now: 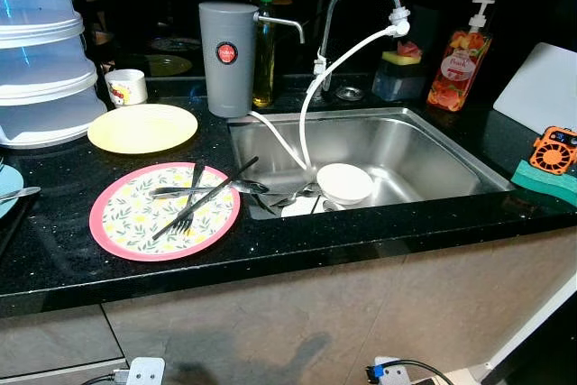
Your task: Kitchen organization
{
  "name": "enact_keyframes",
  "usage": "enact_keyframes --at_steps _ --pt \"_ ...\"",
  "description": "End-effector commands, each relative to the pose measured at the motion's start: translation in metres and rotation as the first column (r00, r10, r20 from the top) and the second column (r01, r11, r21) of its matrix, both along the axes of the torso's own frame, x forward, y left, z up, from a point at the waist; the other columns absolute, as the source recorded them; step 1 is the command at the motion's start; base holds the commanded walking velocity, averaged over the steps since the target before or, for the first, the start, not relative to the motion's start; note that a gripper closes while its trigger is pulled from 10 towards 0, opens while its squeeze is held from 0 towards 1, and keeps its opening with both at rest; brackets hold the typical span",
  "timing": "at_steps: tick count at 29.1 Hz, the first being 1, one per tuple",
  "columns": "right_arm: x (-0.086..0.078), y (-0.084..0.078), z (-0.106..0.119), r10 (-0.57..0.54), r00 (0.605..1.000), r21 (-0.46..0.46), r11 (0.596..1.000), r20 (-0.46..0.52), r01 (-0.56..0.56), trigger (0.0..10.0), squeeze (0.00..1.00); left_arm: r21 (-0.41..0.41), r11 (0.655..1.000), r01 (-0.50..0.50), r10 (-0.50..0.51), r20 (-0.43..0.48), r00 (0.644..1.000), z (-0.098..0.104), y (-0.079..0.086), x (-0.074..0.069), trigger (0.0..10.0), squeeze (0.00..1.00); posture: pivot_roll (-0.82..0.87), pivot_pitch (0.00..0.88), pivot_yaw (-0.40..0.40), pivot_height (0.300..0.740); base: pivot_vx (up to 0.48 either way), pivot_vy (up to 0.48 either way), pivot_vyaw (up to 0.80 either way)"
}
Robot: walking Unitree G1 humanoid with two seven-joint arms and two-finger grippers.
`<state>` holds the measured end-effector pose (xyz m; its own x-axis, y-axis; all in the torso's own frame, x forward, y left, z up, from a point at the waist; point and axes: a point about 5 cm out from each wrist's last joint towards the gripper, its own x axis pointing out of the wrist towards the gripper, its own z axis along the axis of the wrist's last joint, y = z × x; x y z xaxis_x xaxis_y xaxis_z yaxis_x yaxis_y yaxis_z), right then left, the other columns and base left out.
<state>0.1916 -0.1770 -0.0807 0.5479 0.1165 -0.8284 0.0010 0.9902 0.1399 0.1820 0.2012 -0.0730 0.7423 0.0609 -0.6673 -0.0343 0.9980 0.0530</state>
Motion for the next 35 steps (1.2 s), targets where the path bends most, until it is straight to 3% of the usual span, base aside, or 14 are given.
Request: enact_keyframes --at_steps 1,6,8,11,12,13,14,17,20,27,35 --pt "-0.001 -0.002 -0.001 -0.027 1.0 0.013 1.0 -0.001 0.027 10.0 0.0 -0.011 1.0 0.003 -0.003 0.003 1.0 0.0 -0.002 -0.001 10.0 0.0 0.04 0.0 -0.019 0.74 0.0 0.0 0.0" --pt "0.0 -0.004 0.0 -0.04 0.999 -0.024 0.999 0.005 0.04 10.0 0.0 0.036 0.999 0.032 -0.031 -0.046 0.998 -0.003 0.001 -0.003 10.0 0.0 0.02 0.0 -0.01 0.74 0.0 0.0 0.0" --pt "0.002 -0.001 0.001 -0.047 0.999 0.015 0.999 0.001 0.047 10.0 0.0 0.008 0.999 0.045 -0.044 -0.033 0.998 -0.002 -0.001 0.0 10.0 0.0 0.02 0.0 -0.019 0.74 0.0 0.0 0.0" --pt "0.002 -0.001 0.001 -0.031 0.999 -0.003 1.0 0.011 0.031 10.0 0.0 0.008 1.0 0.018 -0.018 -0.024 1.0 0.0 -0.003 0.005 10.0 0.0 0.03 0.0 -0.026 0.74 0.0 0.0 0.0" --pt "-0.001 -0.006 0.0 -0.014 1.0 -0.072 0.997 0.021 0.016 10.0 0.0 0.014 1.0 0.026 -0.025 -0.049 0.998 -0.002 -0.006 0.003 10.0 0.0 0.04 0.0 -0.034 0.74 0.0 0.0 0.0" --pt "-0.001 -0.006 0.0 -0.014 1.0 -0.072 0.997 0.021 0.016 10.0 0.0 0.014 1.0 0.026 -0.025 -0.049 0.998 -0.002 -0.006 0.003 10.0 0.0 0.04 0.0 -0.034 0.74 0.0 0.0 0.0" --pt "-0.004 -0.011 -0.001 0.007 0.999 -0.156 0.988 0.035 -0.001 10.0 0.0 -0.005 1.0 0.025 -0.025 -0.086 0.996 -0.006 -0.009 -0.001 10.0 0.0 0.03 0.0 -0.035 0.74 0.0 0.0 0.0" --pt "-0.008 -0.014 -0.003 0.003 1.0 -0.221 0.975 -0.003 -0.004 10.0 0.0 -0.013 1.0 0.01 -0.012 -0.115 0.993 -0.008 -0.009 -0.004 10.0 0.0 0.03 0.0 -0.033 0.74 0.0 0.0 0.0" --pt "-0.008 -0.011 -0.003 -0.022 1.0 -0.177 0.984 0.005 0.023 10.0 0.0 0.032 0.999 0.038 -0.034 -0.112 0.993 -0.009 -0.007 -0.007 10.0 0.0 0.03 0.0 -0.029 0.74 0.0 0.0 0.0" --pt "-0.006 -0.007 -0.002 0.006 1.0 -0.144 0.99 0.027 -0.002 10.0 0.0 0.041 0.999 0.035 -0.031 -0.094 0.995 -0.009 -0.005 -0.01 10.0 0.0 0.06 0.0 -0.03 0.74 0.0 0.0 0.0" --pt "-0.017 -0.039 -0.002 -0.145 0.989 -0.176 0.974 0.018 0.145 10.0 0.0 0.05 0.999 0.019 -0.014 -0.095 0.995 -0.008 0.006 -0.012 10.0 0.0 0.06 0.0 -0.015 0.74 0.0 0.0 0.0"
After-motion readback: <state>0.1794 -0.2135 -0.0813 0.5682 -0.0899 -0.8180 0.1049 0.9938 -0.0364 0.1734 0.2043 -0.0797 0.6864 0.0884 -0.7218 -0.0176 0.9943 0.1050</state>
